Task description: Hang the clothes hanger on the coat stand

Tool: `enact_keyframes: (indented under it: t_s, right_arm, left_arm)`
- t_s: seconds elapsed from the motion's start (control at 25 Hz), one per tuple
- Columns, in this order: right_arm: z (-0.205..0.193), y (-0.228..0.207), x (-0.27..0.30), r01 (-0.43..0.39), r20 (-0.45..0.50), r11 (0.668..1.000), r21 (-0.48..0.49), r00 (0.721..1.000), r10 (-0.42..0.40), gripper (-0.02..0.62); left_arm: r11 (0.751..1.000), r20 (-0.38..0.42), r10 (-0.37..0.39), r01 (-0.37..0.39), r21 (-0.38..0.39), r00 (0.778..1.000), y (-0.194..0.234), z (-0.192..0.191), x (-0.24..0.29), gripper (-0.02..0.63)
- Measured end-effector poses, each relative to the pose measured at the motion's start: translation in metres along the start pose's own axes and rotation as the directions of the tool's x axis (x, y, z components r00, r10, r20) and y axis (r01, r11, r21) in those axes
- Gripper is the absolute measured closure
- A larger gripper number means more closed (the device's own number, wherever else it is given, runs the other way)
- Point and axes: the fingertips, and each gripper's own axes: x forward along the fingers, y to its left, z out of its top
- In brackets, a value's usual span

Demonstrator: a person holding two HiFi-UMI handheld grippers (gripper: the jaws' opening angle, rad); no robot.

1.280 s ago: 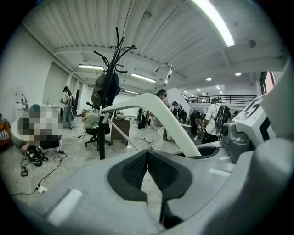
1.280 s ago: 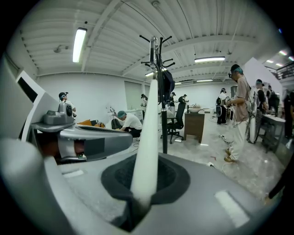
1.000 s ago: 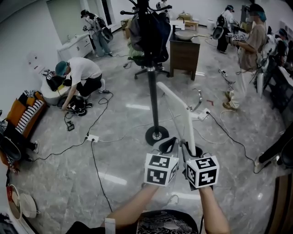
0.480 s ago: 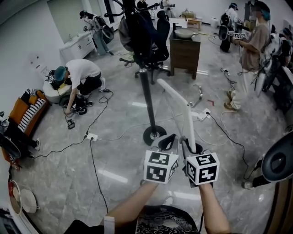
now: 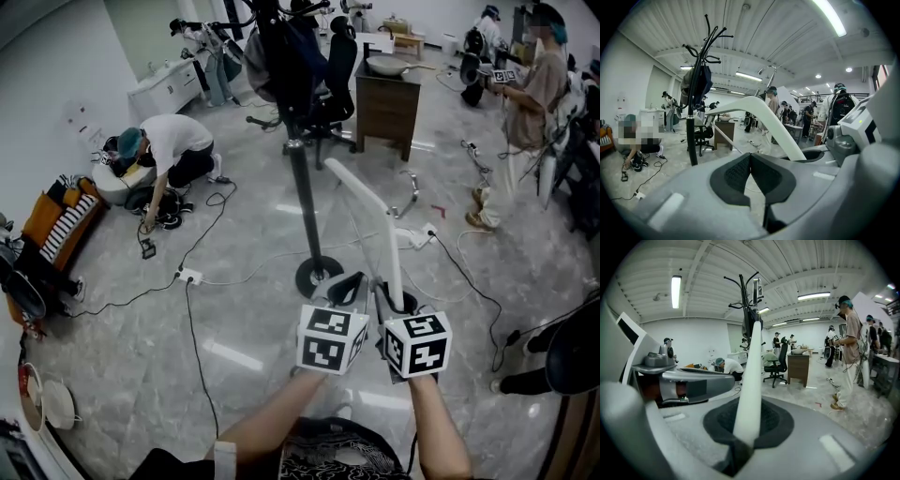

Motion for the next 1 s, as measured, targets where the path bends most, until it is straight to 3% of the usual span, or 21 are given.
enact_keyframes:
  t_s: [1.0]
  right_arm:
    - [0.063,-0.049,0.163,0.101,-0.061,0.995,0.011,0.993,-0.100,0.560]
  left_arm:
    - [0.995,-0.033,-0.095,0.095,-0.019,0.995,0.127,0.040,0.129,0.600]
